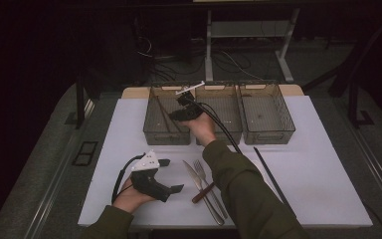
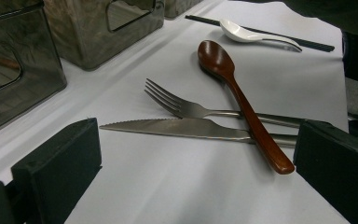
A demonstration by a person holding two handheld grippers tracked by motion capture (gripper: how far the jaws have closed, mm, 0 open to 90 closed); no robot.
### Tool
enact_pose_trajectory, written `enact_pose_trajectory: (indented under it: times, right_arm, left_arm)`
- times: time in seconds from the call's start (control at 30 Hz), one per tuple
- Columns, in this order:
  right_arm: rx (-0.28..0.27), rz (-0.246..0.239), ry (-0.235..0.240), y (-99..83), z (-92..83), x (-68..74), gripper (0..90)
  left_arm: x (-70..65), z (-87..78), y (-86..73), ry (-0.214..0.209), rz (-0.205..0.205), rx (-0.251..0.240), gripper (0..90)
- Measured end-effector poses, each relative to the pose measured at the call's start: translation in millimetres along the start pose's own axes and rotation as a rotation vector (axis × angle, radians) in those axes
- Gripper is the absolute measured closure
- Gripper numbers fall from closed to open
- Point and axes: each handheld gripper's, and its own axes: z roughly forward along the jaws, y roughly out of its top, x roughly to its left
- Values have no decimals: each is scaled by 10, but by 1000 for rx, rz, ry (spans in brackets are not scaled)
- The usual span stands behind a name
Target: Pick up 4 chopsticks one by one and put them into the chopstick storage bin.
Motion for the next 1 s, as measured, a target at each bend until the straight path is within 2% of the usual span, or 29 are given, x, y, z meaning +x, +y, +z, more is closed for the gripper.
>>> enact_pose_trajectory:
  times: [0.2, 0.4, 0.5, 0.73, 1.0]
  right_arm:
    - [-13, -12, 35, 18, -51, 16, 596]
    - [-44, -33, 76, 62, -232, 32, 512]
    - [-63, -35, 97, 70, -342, 28, 497]
    - [-102, -53, 107, 70, -622, -9, 472]
    - [-122, -66, 117, -24, -884, -71, 448]
  left_arm:
    - [-1, 1, -1, 0, 1, 1, 0]
    - [-1, 5, -4, 3, -2, 2, 0]
    - [0, 5, -3, 5, 5, 3, 0]
    - [-1, 5, -8, 11, -2, 6, 0]
    - [-1, 9, -7, 14, 3, 13, 0]
